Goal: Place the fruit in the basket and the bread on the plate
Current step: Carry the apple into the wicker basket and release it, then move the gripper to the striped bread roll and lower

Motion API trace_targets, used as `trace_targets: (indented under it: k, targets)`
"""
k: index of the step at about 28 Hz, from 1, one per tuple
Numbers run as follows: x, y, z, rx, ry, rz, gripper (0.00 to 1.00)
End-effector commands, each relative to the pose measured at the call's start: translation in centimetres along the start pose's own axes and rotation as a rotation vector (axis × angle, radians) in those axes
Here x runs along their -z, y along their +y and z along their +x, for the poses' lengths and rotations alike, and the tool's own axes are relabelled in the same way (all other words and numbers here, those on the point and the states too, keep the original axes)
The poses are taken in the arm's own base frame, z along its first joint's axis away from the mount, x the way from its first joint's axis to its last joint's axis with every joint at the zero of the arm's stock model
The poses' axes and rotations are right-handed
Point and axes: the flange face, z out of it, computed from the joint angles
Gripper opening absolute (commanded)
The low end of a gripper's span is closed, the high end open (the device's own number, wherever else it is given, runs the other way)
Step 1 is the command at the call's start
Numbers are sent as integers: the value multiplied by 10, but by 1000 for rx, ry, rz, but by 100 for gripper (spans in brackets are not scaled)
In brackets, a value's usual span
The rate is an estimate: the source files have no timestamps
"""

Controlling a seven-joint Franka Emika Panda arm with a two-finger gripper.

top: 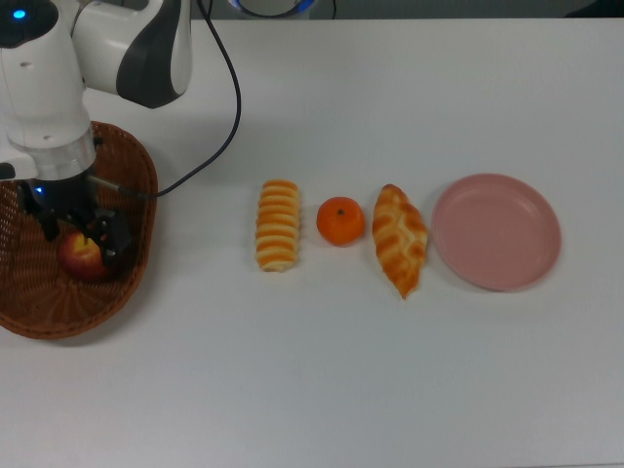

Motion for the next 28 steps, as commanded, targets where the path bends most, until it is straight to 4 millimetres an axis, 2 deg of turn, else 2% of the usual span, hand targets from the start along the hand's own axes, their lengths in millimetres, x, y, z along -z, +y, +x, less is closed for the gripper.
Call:
trace_targets:
  k: [1, 4, 5, 9, 14, 19, 23, 28]
  targets:
    - [38, -20, 2, 14, 30, 12, 100]
    - [44, -40, -4, 39, -8, 16, 100]
    - [47, -65, -11, 48, -25, 28, 100]
    - [43, -108, -25, 37, -41, 43, 100]
    - [27, -161, -63, 96, -111, 44, 100]
    - [21, -186, -87, 154, -202, 17, 100]
    - [20, -200, -98, 181, -232, 11, 100]
    - [24, -238, -121, 239, -267, 9, 100]
